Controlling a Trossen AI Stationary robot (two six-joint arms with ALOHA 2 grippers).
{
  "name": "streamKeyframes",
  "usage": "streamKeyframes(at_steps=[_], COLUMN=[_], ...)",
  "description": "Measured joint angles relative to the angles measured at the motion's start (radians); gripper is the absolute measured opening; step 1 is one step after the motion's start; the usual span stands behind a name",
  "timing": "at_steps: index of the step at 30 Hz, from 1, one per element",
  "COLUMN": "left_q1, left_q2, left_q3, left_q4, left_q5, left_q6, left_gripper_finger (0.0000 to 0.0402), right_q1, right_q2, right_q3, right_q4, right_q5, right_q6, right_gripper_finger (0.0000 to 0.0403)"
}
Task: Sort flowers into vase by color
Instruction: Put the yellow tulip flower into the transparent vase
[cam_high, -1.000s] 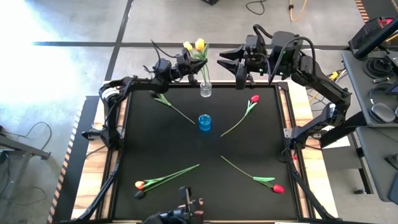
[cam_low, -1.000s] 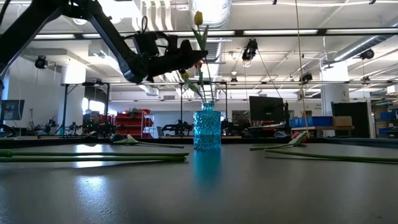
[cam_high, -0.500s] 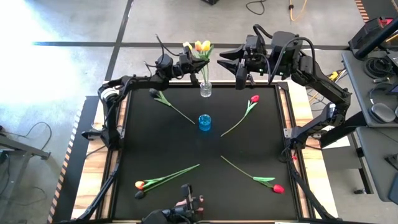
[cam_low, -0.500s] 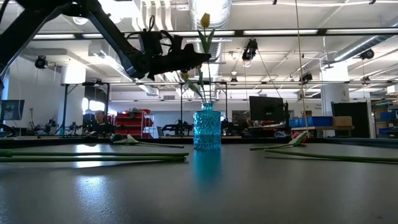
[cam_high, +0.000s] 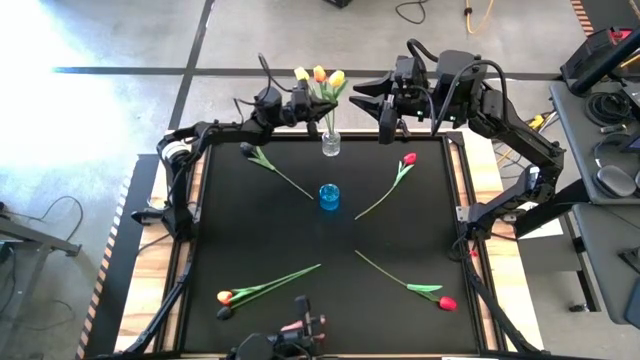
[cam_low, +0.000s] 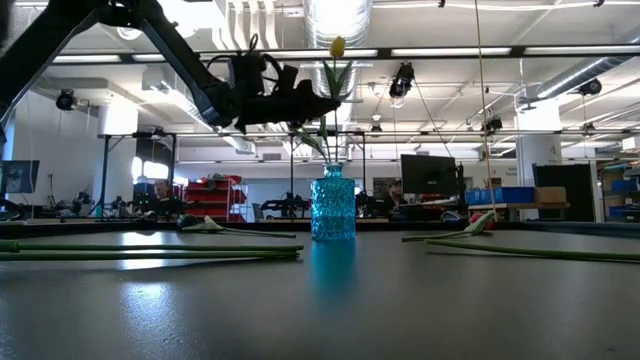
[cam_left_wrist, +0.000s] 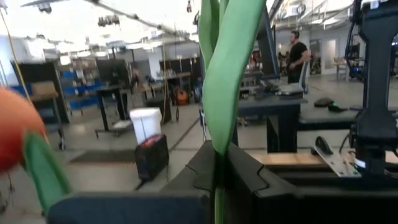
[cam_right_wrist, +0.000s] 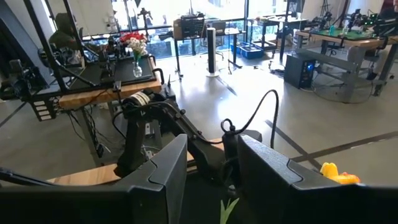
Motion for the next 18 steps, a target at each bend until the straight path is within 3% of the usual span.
streamKeyframes(at_steps=[9, 18], left_q1=[0.0, 0.0], left_q2=[0.0, 0.0], left_q3=[0.0, -0.002], left_q4=[-0.05, -0.118], left_q5=[0.001, -0.008], left_q6=[0.001, 0.003], left_gripper_finger=[0.0029, 0.0011], right_q1=[0.0, 0.0], right_q2=[0.0, 0.0], right_q3=[0.0, 0.0], right_q4=[0.0, 0.0], right_q5=[0.0, 0.0], right_q6=[0.0, 0.003], right_gripper_finger=[0.0128, 0.0128])
